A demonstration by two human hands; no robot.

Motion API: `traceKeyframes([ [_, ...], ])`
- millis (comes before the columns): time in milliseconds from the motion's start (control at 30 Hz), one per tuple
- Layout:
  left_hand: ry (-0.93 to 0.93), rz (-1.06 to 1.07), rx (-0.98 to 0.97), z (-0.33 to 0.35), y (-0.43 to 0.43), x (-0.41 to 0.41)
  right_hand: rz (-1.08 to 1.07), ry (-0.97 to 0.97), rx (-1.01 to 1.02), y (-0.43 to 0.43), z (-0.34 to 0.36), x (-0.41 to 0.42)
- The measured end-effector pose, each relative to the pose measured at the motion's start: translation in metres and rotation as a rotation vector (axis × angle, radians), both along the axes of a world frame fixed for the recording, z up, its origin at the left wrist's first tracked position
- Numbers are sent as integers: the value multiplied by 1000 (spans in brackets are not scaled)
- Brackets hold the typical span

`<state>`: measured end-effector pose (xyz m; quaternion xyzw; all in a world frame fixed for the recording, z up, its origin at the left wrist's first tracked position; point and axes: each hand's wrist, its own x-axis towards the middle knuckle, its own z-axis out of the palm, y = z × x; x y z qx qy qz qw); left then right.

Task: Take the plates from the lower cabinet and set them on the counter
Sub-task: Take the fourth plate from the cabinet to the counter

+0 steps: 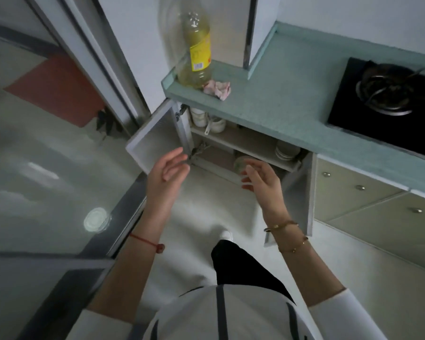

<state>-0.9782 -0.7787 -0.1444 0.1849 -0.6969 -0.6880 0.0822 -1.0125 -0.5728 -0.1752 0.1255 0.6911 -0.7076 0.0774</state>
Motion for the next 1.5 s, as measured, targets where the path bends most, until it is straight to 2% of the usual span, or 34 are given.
traceKeyframes([
  [333,-84,-149,-18,-55,-9,-148,-216,-128,37,14,-47,-112],
  [633,-223,-329,-79,-156,1,-253,-306,-278,140,30,-139,-199],
  [800,-260,-427,-117,-266,9,-307,-328,-342,209,36,-251,-238],
  [1000,-286,-468,-223,-446,16,-370,-312,-351,274,35,-432,-286],
  [1133,-309,-451,-212,-574,25,-415,-328,-322,312,40,-556,-319],
  [1300,-328,-517,-267,-702,45,-468,-325,-319,388,51,-677,-359],
  [1500,-371,-542,-232,-811,70,-515,-293,-314,602,76,-788,-399],
])
